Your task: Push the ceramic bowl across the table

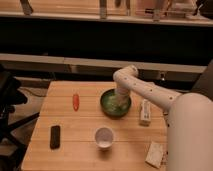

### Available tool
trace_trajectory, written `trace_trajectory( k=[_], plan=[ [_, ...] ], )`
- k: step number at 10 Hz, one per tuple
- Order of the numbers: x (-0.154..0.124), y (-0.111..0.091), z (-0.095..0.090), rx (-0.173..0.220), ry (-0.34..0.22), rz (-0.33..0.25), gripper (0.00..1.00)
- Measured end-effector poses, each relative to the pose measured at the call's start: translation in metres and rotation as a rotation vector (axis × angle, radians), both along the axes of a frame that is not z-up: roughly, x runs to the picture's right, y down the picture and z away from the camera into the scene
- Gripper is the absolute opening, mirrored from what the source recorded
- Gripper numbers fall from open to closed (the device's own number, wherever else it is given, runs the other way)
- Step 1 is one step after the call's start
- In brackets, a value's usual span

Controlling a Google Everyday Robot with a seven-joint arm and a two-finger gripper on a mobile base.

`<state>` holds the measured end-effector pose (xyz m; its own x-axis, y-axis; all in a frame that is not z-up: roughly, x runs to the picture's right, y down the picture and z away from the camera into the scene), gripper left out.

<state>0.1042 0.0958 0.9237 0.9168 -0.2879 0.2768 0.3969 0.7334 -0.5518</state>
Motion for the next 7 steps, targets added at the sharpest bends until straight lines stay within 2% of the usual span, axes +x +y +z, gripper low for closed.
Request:
trace_trajectory(
  k=[7],
  plan=[
    [-0.016, 0.002, 0.009, -0.032, -0.032, -0.073, 0.0]
  ],
)
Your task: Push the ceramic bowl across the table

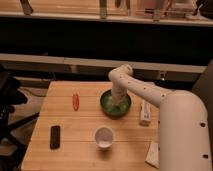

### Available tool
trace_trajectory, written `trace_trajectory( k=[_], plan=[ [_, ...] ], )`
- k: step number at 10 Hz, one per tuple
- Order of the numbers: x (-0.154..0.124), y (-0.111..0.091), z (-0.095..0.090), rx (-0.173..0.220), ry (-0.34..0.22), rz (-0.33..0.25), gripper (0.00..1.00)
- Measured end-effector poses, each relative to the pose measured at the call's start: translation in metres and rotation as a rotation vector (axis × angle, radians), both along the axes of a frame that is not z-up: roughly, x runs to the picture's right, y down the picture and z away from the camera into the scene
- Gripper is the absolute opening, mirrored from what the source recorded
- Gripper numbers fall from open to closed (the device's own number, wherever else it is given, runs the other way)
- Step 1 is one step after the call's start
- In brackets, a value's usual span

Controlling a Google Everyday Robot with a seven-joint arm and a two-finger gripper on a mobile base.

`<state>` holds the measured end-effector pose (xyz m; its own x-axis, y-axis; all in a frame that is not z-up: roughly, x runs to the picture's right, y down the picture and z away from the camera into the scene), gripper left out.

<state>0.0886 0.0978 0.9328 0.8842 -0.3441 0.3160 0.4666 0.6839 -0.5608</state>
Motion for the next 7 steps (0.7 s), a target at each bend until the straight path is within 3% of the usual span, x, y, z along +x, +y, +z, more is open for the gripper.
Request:
trace_trajectory(
  k=[7],
  plan=[
    [-0.016, 0.003, 0.002, -0.028, -0.042, -0.088, 0.0]
  ],
)
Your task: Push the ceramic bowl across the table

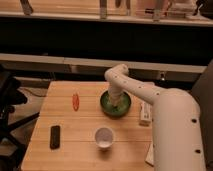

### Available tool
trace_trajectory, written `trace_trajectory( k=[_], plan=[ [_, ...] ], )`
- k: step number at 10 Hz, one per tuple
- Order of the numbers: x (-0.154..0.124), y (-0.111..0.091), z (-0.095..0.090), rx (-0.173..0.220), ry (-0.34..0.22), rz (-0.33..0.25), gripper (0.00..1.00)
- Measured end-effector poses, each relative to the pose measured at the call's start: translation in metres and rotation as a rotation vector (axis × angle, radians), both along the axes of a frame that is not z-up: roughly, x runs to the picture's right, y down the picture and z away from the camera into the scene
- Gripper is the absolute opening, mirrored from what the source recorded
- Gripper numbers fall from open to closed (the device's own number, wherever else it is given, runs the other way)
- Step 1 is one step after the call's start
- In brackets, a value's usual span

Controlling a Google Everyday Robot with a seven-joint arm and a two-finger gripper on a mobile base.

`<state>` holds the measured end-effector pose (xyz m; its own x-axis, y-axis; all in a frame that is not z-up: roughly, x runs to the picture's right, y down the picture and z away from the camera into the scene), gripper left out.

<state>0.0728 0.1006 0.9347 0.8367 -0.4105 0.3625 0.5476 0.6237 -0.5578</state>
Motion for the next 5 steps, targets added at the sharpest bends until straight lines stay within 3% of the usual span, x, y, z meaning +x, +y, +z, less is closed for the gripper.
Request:
trace_trajectory(
  k=[5],
  plan=[
    [-0.019, 0.003, -0.002, -0.02, -0.033, -0.072, 0.0]
  ],
)
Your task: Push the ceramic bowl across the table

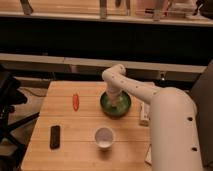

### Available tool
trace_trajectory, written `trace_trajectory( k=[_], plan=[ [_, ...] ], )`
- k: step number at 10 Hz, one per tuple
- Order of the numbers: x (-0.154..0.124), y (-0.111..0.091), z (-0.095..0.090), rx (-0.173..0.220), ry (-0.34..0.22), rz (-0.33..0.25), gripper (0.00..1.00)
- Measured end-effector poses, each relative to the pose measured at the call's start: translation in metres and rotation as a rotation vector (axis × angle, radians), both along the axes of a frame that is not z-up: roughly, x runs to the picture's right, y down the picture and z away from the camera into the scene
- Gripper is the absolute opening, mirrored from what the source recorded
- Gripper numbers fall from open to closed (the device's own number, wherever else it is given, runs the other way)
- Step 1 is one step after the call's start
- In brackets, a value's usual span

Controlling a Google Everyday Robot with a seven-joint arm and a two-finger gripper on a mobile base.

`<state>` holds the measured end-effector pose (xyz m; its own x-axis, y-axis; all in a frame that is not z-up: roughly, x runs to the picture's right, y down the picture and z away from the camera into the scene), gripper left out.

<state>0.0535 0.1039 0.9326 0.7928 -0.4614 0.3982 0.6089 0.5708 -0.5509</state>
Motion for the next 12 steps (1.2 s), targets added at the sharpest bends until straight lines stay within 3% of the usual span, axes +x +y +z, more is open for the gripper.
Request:
trace_trajectory(
  k=[12],
  plan=[
    [-0.075, 0.006, -0.013, -0.033, -0.098, -0.195, 0.0]
  ],
)
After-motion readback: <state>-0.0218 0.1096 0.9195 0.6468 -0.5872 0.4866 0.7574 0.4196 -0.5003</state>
